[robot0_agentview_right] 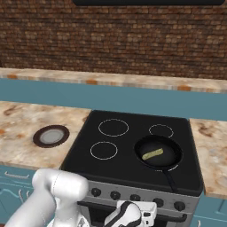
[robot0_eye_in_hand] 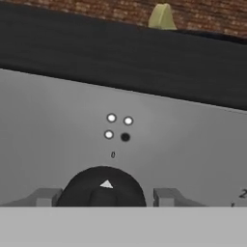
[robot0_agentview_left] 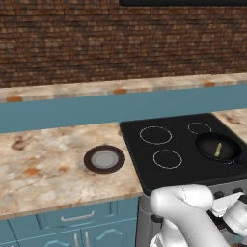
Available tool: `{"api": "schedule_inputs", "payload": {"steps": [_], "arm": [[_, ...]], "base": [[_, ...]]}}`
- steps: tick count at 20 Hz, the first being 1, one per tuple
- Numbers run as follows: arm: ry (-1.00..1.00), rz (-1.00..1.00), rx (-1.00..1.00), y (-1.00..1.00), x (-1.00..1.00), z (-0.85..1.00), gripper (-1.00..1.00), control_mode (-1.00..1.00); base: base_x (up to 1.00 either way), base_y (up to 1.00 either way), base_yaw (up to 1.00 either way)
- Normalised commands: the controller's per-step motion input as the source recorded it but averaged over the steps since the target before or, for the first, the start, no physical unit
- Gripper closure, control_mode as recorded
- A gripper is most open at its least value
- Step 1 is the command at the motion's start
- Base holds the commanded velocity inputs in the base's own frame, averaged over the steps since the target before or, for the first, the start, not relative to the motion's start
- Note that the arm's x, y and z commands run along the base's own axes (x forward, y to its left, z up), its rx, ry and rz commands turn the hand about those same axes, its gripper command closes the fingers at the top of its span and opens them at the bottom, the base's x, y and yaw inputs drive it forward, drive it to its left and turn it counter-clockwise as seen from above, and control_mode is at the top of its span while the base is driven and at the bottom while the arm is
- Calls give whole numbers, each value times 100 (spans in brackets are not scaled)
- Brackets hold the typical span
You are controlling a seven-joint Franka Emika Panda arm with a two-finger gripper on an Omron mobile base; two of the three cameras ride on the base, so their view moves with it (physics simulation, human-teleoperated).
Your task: Pick up the butter stick and place it in the pan. Then turn on the burner for the pan.
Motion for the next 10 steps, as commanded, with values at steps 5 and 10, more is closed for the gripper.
{"api": "schedule_inputs", "payload": {"steps": [5, 10], "arm": [[0, 0, -24, 11, -18, 0, 100, -100], [0, 0, -29, 14, -19, 0, 100, -100]], "base": [[0, 0, 0], [0, 0, 0]]}}
